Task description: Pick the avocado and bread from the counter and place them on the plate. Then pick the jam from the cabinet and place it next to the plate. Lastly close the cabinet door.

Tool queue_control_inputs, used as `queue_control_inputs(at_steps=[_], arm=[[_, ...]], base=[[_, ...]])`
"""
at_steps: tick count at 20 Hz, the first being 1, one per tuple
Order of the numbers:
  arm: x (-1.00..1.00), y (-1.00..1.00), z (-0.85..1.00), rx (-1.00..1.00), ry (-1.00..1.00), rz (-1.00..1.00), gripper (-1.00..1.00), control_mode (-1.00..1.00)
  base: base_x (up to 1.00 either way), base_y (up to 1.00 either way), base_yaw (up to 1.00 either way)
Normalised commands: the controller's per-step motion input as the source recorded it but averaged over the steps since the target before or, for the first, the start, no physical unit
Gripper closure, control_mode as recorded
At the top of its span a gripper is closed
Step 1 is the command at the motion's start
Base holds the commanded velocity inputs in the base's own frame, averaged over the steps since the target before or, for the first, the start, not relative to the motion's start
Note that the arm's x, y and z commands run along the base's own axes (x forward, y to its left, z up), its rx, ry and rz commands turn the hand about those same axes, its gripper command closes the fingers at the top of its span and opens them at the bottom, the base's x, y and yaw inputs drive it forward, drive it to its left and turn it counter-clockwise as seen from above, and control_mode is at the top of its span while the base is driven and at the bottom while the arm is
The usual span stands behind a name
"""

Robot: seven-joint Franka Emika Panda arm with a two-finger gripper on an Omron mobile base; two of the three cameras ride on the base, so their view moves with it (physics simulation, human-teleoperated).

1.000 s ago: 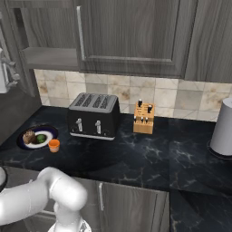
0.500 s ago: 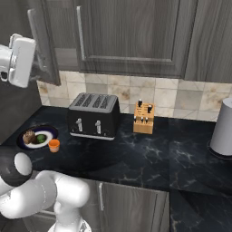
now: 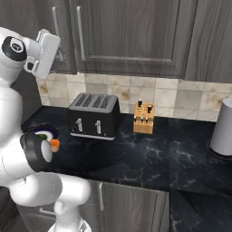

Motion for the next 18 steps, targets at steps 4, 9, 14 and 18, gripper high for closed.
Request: queue_control_inputs(at_steps=[4, 9, 14, 18], arm=[[1.00, -0.21, -0.07, 0.00, 0.26, 0.32, -1.00, -1.00], [1.00, -0.25, -0.02, 0.00, 0.26, 0.32, -1.00, -1.00], [1.00, -0.52, -0.09, 0.00, 0.12, 0.39, -1.00, -1.00], [1.00, -0.77, -0.19, 0.06, 0.00, 0.45, -1.00, -1.00]], base=[[0.00, 0.00, 0.00], [0.00, 0.00, 0.00], [0.00, 0.00, 0.00], [0.00, 0.00, 0.00]])
